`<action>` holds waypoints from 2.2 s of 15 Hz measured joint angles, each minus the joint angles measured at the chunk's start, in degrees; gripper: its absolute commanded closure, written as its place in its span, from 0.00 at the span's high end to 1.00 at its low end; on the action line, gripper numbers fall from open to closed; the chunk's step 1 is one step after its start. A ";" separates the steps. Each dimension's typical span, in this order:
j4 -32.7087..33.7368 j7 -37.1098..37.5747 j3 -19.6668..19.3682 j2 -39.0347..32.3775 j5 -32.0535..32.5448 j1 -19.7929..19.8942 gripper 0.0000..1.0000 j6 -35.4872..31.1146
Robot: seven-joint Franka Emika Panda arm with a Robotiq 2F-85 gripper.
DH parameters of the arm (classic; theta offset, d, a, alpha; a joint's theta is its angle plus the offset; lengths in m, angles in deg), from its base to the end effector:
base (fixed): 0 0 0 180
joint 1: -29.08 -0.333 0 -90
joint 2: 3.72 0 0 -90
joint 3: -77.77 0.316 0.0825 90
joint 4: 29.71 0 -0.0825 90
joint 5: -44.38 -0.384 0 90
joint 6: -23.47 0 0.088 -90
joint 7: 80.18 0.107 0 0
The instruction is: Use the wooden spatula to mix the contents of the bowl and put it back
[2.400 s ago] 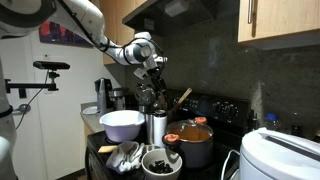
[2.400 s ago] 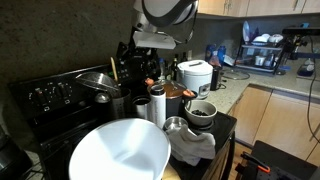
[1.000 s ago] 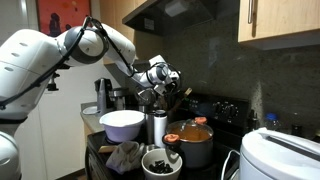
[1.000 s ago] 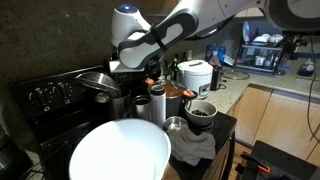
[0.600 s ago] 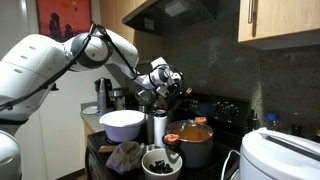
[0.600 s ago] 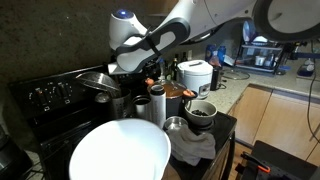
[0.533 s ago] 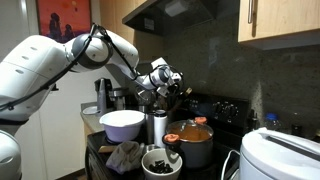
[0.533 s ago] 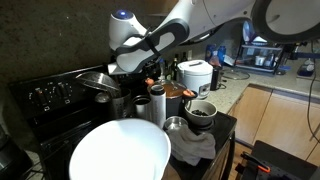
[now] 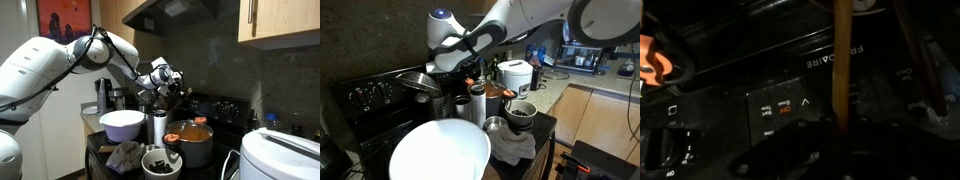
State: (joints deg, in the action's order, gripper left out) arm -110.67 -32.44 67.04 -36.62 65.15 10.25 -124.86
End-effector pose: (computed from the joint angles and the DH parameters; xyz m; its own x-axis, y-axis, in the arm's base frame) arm 0.7433 0.1459 0.4390 0.7040 -0.3115 0.6382 -0.3416 -0.9364 -0.0803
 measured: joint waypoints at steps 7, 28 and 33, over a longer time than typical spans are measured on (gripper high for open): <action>1.14 0.07 -0.88 0.94 2.82 -2.44 0.03 0.10; -11.32 15.85 5.78 30.36 26.13 -0.66 0.03 29.81; -23.36 17.65 11.53 39.08 26.12 6.01 0.03 34.76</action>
State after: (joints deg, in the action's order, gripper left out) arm -134.02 -14.79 78.57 2.46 91.27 16.26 -90.10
